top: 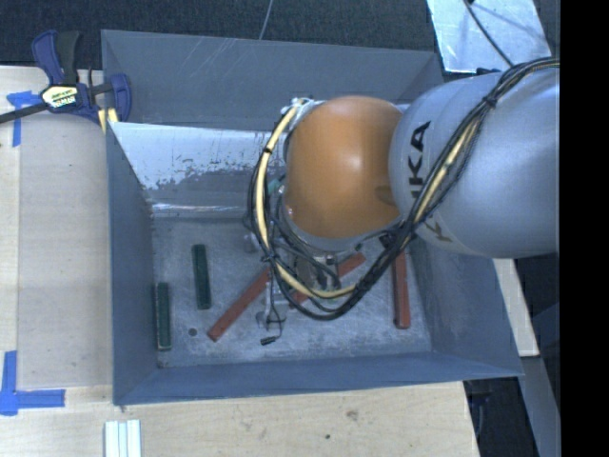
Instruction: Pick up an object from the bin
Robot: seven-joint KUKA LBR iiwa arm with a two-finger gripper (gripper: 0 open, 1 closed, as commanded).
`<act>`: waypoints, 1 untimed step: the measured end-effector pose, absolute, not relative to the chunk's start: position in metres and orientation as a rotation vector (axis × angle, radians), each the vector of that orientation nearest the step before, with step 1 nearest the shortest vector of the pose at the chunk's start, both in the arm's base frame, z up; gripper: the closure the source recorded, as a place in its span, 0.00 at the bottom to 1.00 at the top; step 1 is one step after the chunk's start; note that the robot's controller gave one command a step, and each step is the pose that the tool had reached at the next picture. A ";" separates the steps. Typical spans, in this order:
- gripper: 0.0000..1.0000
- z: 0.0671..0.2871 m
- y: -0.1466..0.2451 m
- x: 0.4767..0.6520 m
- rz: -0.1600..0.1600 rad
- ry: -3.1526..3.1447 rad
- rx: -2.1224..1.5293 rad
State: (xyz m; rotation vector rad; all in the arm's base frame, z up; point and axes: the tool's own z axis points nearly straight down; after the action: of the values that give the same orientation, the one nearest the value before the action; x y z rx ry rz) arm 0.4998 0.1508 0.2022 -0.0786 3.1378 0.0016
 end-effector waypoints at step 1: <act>0.00 0.157 0.151 0.518 0.004 3.134 0.049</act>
Offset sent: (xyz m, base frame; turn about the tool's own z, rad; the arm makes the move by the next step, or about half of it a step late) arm 0.0427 -0.0271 -0.1322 -0.1828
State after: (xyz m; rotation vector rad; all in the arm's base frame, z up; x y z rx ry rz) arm 0.5180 0.1513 0.1571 0.0489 3.1337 0.0036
